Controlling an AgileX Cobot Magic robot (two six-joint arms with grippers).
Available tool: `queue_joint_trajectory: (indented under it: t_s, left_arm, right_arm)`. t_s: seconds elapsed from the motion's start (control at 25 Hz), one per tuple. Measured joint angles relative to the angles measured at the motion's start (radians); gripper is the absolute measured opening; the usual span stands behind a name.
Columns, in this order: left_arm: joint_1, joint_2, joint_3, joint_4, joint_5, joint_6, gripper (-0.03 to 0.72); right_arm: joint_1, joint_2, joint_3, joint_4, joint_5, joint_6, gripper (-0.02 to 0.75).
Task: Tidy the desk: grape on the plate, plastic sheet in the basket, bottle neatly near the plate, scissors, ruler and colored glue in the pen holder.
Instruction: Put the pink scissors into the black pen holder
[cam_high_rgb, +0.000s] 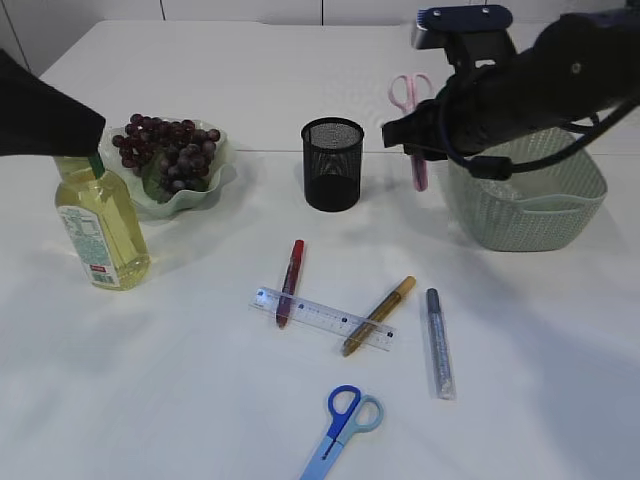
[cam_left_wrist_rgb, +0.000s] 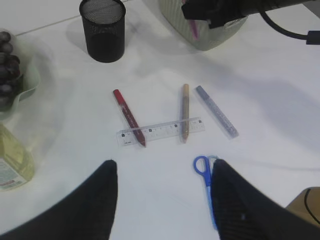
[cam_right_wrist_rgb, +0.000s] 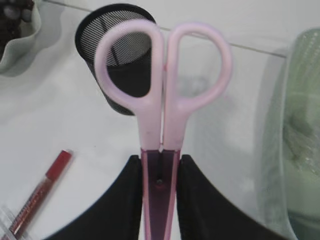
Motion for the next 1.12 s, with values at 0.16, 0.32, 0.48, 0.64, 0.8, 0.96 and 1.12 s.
queue_joint_trajectory:
  t_s: [0.16,0.32,0.48,0.64,0.8,0.96,1.12]
  left_arm:
    - [0.0,0.0,0.0,0.02,-0.028,0.0,0.435]
    - [0.0,0.002,0.0,0.029,-0.041,0.0,0.435]
    - [0.0,0.006,0.0,0.036,-0.046,0.0,0.435]
    - [0.0,0.01,0.0,0.037,-0.056,0.0,0.435]
    - [-0.011,0.014,0.0,0.037,-0.064,0.0,0.435]
    - [-0.009,0.017,0.0,0.046,-0.066,0.0,0.435]
    - [-0.009,0.017,0.0,0.053,-0.068,0.0,0.435]
  right_arm:
    - [0.021,0.065,-0.084,0.0,-0.034,-0.004,0.174]
    - [0.023,0.124,-0.172,-0.004,-0.072,-0.005,0.174]
    - [0.023,0.182,-0.258,-0.006,-0.123,-0.006,0.174]
    - [0.023,0.246,-0.326,-0.007,-0.181,-0.007,0.174]
    - [0.023,0.316,-0.377,-0.007,-0.267,-0.007,0.174]
    - [0.024,0.382,-0.445,-0.007,-0.298,-0.007,0.174]
    - [0.024,0.436,-0.498,-0.007,-0.33,-0.007,0.174]
